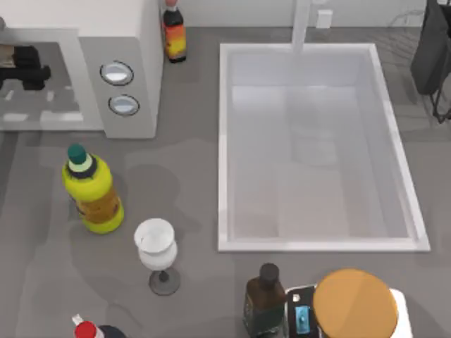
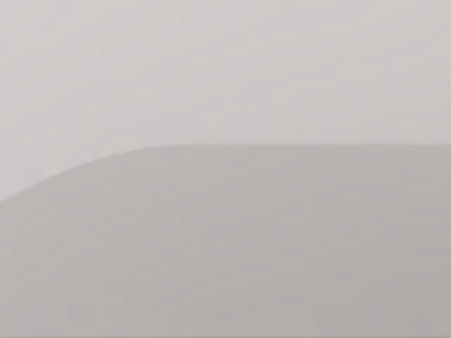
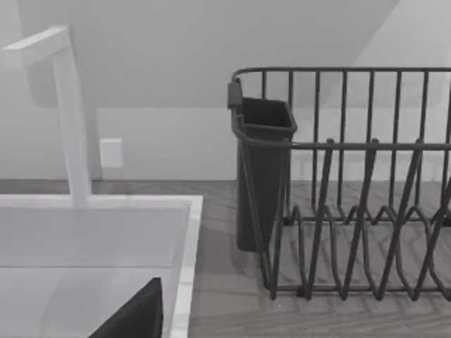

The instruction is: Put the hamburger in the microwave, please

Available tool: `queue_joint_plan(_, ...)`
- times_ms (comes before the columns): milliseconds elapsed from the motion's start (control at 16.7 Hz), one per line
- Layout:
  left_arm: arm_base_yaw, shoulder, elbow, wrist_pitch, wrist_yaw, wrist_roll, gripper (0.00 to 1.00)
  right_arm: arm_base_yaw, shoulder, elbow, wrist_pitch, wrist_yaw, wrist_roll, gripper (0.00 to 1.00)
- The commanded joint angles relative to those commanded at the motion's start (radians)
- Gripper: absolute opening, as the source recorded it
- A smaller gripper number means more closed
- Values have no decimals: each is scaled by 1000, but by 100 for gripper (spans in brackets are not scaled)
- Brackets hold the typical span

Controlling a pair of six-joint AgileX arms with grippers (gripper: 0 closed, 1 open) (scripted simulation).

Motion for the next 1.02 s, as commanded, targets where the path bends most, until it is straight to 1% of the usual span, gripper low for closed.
queue_joint_plan(180,14,71,-75,143,-6,3,0,0,0,0,0,0,0,100)
queue_joint_plan(300,19,92,-103,186,-9,3,0,0,0,0,0,0,0,100)
queue_joint_plan(720,14,75,-83,194,-9,4,0,0,0,0,0,0,0,100)
queue_joint_plan(840,10,94,-38,181,-14,2,0,0,0,0,0,0,0,100)
queue_joint_plan(1020,2,146,76,143,-24,-2,0,0,0,0,0,0,0,100)
